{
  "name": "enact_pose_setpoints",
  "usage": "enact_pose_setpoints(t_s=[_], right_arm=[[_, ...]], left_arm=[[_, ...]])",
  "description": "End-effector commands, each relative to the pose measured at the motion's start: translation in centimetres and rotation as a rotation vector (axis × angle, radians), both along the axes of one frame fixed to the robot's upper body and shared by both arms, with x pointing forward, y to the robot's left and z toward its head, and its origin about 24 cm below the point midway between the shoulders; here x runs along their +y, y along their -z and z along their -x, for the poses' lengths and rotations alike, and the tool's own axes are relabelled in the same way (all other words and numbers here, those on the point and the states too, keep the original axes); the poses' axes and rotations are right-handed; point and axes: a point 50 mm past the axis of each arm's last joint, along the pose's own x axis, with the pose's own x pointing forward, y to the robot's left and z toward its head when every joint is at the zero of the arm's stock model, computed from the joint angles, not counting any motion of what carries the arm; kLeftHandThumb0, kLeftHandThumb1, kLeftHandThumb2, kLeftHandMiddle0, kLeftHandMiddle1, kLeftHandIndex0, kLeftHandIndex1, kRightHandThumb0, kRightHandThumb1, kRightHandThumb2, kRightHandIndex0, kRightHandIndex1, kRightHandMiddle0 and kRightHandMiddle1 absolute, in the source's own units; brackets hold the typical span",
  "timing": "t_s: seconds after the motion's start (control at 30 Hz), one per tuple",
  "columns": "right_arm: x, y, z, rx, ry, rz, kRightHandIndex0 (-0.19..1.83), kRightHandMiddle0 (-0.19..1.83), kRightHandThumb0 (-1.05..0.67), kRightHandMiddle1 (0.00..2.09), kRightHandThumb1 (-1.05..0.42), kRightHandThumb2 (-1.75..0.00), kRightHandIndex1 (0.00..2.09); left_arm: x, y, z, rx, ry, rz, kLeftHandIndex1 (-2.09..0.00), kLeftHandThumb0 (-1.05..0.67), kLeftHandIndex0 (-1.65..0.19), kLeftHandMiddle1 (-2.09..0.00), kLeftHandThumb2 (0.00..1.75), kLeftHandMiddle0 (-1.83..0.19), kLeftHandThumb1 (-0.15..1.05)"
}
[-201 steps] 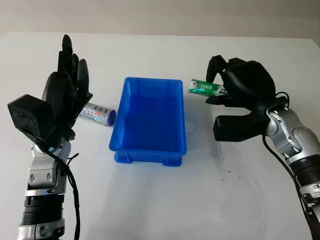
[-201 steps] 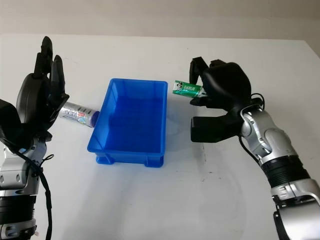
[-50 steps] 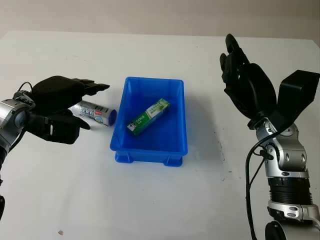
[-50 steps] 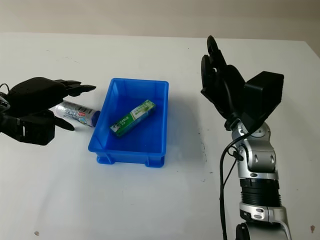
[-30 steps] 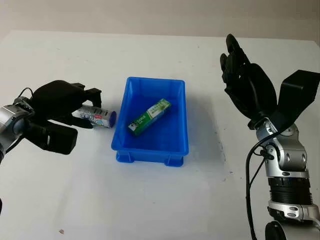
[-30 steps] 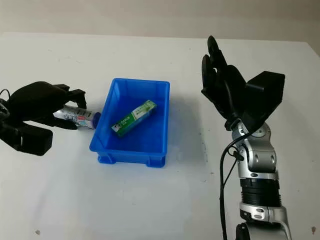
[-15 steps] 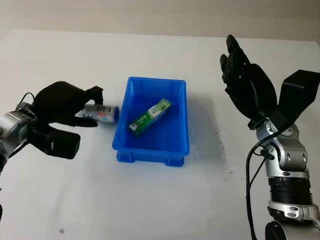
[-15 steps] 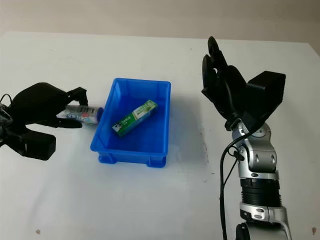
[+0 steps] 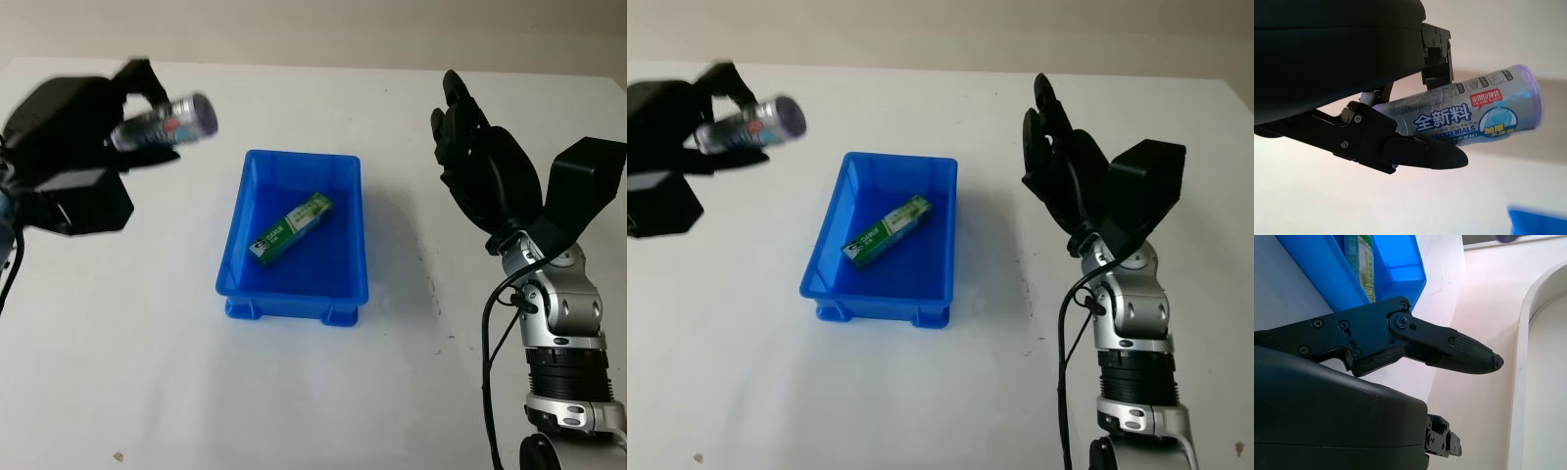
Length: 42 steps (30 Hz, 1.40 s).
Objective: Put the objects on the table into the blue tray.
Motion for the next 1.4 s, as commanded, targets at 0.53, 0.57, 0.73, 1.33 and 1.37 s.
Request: enact_pose_setpoints(t_s=[0.53,0.57,0.73,1.33,1.37], right_arm=[[0.2,-0.3,0.1,-0.013,-0.007,0.002,-0.19,-0.19,-0.71,0.00,-1.05,-0.72,0.00],[0.2,-0.3,0.1,-0.014,-0.007,0.002,-0.19,-0.19,-0.71,0.00,-1.05,-0.72,0.00],[0.2,-0.3,0.2,-0.017,-0.011,-0.002,-0.19,-0.19,-0.72,0.00,-1.05,-0.71,0.00],[0.0,-0.2,0.2,-0.018,-0.005,-0.006,-0.19,-0.19,-0.72,0.00,-1.05,-0.69,0.00],[0.0,-0.2,0.2,-0.017,-0.005,-0.007,-0.19,-0.19,-0.72,0.00,-1.05,-0.68,0.00]], left_arm=[[-8.4,0.6,2.1,0.032,0.288,-0.100,-2.09,-0.45,-0.25,-2.09,0.37,-0.65,1.05],[-9.0,0.9,2.2,0.055,0.318,-0.093,-2.09,-0.45,-0.28,-2.09,0.37,-0.71,1.05],[-10.9,2.3,2.4,0.152,0.403,-0.082,-2.09,-0.42,-0.38,-2.09,0.31,-0.81,1.05],[-12.4,5.1,2.4,0.299,0.388,-0.207,-2.09,-0.44,-0.50,-2.09,0.34,-1.00,1.05],[-12.4,5.1,2.5,0.306,0.382,-0.212,-2.09,-0.44,-0.48,-2.09,0.33,-0.99,1.05]])
